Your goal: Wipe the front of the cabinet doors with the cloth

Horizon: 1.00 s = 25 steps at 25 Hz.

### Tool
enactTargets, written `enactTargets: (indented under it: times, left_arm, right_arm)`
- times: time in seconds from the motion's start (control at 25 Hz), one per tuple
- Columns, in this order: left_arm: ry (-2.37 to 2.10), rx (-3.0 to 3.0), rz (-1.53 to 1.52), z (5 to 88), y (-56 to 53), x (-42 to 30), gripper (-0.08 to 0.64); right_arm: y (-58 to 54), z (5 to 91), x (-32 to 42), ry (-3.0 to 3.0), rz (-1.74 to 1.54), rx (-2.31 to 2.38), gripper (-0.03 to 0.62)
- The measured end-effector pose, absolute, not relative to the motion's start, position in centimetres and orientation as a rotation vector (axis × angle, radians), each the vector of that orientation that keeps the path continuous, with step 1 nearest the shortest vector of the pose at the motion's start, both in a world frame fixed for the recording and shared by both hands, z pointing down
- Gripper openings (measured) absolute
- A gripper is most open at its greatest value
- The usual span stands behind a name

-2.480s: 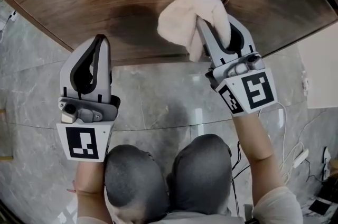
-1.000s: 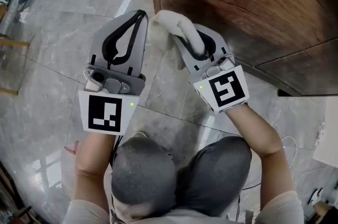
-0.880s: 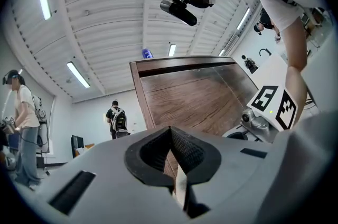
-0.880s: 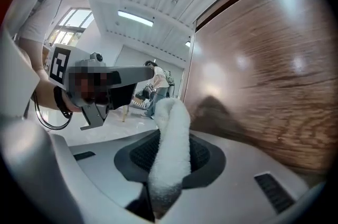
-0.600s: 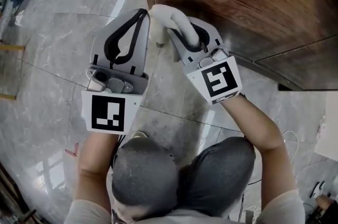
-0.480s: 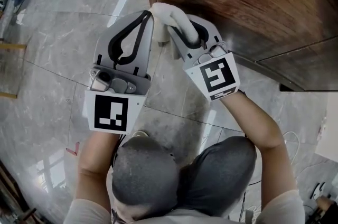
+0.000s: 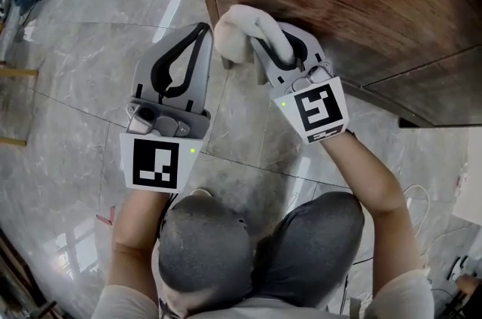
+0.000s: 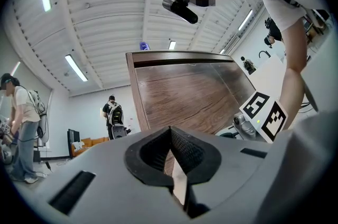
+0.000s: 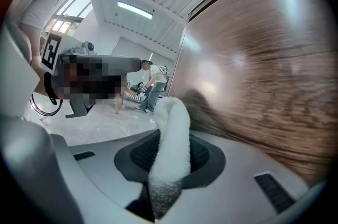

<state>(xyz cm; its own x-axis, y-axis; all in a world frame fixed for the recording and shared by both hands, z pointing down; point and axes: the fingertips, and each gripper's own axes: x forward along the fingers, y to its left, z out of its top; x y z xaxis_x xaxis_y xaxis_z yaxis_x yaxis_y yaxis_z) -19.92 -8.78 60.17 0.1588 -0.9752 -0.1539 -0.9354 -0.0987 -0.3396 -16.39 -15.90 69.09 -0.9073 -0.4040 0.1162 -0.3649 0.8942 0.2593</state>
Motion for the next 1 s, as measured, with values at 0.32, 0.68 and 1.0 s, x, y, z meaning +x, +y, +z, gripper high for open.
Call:
enactTargets:
  times: [0.32, 0.68, 1.0]
  left_arm:
    - [1.821, -2.105, -0.126, 60.6, -9.1, -19.2, 0.017]
    - [1.805, -2.124, -0.116, 60.6, -9.6, -18.1, 0.017]
    - [1.798, -2.139, -0.105, 60.9, -10.0, -16.9, 0.017]
  right_arm:
    - [-16.4, 68.1, -14.3, -2.895, -0.412, 0.633, 0.107]
    - [-17.3, 68.8, -10.0, -2.850, -0.401, 0.711, 0.107]
    - [-17.7, 69.8, -7.6, -2.819, -0.403, 0.750, 0.107]
